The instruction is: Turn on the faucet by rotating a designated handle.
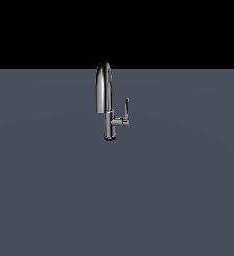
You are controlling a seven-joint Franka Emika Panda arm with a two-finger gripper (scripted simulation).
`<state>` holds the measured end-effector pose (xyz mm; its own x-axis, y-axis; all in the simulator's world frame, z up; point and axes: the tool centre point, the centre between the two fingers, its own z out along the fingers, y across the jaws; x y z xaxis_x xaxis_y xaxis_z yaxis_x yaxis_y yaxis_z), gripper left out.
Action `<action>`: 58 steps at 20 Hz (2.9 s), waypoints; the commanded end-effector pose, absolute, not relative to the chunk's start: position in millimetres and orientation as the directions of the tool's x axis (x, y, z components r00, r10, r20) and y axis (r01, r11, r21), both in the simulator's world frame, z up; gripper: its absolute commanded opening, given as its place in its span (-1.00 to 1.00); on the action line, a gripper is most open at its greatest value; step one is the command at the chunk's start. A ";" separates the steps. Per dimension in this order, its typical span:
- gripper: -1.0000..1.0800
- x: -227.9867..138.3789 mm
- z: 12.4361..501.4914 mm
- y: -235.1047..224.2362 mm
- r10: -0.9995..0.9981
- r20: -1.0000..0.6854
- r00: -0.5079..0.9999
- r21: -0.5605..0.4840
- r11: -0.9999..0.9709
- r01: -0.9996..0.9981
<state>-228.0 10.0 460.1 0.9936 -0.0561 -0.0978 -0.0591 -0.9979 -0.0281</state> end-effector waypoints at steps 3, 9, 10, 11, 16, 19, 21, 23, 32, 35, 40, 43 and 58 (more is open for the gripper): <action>-1.00 -207.9 457.1 12.6 -0.100 -0.144 0.984 -0.071 -0.991 -0.111; -1.00 -173.3 450.4 15.0 -0.168 -0.228 0.959 -0.139 -0.969 -0.203; -1.00 -167.4 449.0 15.2 -0.179 -0.243 0.953 -0.150 -0.964 -0.219; -1.00 -161.4 447.5 15.3 -0.190 -0.258 0.947 -0.160 -0.958 -0.236; -1.00 -131.3 439.0 14.8 -0.239 -0.335 0.912 -0.210 -0.924 -0.320; -1.00 -113.3 432.7 13.7 -0.265 -0.382 0.885 -0.237 -0.898 -0.371; -1.00 -101.2 428.1 12.7 -0.280 -0.414 0.866 -0.253 -0.878 -0.405; -1.00 -89.3 423.1 11.4 -0.294 -0.446 0.845 -0.268 -0.857 -0.440; -1.00 -37.0 395.5 2.7 -0.335 -0.592 0.733 -0.317 -0.740 -0.593; -1.00 -20.2 384.2 -1.1 -0.340 -0.639 0.690 -0.325 -0.693 -0.643; -1.00 7.0 362.8 -8.3 -0.338 -0.718 0.609 -0.329 -0.606 -0.724; -1.00 22.7 348.2 -13.0 -0.330 -0.763 0.556 -0.325 -0.548 -0.771; -1.00 93.0 248.4 -37.0 -0.187 -0.954 0.235 -0.200 -0.190 -0.961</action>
